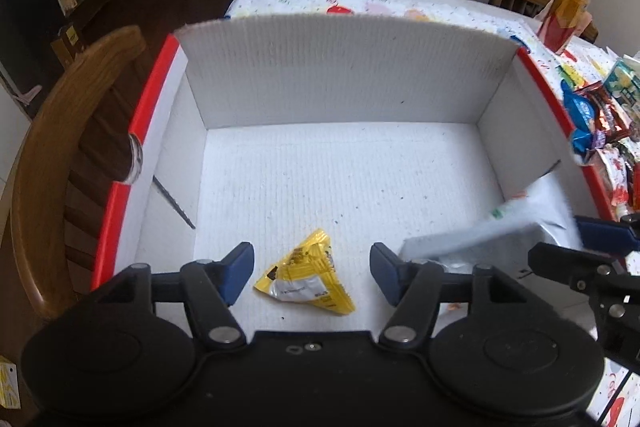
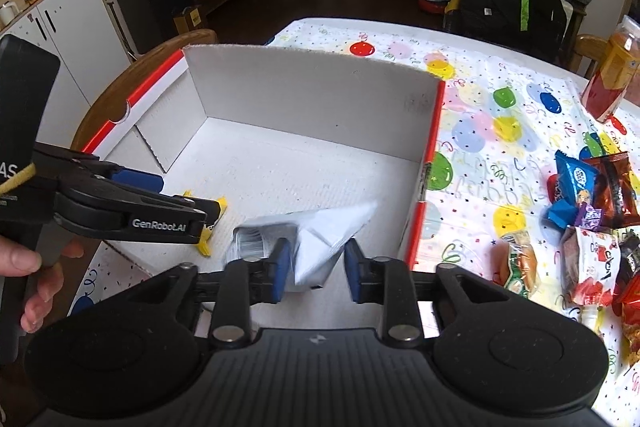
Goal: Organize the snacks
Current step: 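Open both tools to drop the packets into the box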
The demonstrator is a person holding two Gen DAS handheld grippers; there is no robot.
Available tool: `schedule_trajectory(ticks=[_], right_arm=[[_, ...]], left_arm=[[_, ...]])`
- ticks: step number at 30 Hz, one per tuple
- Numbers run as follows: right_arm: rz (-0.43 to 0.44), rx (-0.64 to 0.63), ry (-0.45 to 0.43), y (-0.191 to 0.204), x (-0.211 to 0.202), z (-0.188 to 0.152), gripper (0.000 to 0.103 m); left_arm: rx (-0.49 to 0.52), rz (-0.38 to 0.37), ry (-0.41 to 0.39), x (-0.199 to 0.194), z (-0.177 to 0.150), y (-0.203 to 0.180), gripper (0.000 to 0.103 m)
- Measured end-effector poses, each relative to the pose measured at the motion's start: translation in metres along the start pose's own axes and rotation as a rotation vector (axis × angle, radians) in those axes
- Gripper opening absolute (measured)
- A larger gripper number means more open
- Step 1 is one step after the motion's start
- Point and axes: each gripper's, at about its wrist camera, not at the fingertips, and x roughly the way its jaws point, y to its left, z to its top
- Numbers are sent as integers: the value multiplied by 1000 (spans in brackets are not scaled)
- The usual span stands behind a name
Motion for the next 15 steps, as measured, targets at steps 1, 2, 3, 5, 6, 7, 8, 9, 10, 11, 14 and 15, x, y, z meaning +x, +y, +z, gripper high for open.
schedule_trajectory(ticks=[1, 2, 3, 5, 6, 7, 8, 9, 10, 11, 14, 15], right_arm=[[0, -3, -8, 0, -3, 0, 40], [-2, -5, -16, -1, -6, -1, 45], [-5, -6, -26, -2, -10, -2, 55], [-1, -9, -42, -3, -17, -3, 57], [2, -9, -47, -4, -20, -3, 57], [6, -6, -51, -5, -23, -4, 57], [10, -4, -55, -6, -27, -4, 57], [11, -3, -60, -7, -30, -4, 58], [8, -3, -65, -7, -34, -4, 60], [6, -4, -73, -8, -38, -4, 64], [7, -2, -93, -13, -50, -6, 66], [9, 3, -97, -15, -53, -6, 66]], left_arm=[[-2, -3, -6, -4, 0, -1, 63], [-4, -6, -15, -7, 0, -1, 64], [-4, -9, -25, -11, 0, -2, 65], [0, -9, -44, -17, -1, -4, 67], [2, -10, -54, -21, -1, -5, 69], [4, -14, -66, -26, -1, -7, 70], [7, -19, -77, -30, -1, -9, 71], [10, -25, -89, -35, -1, -12, 72], [14, -30, -101, -39, 0, -15, 73], [19, -36, -114, -44, 0, -18, 73], [33, -52, -150, -58, -1, -28, 76], [38, -56, -161, -63, -1, -31, 76]])
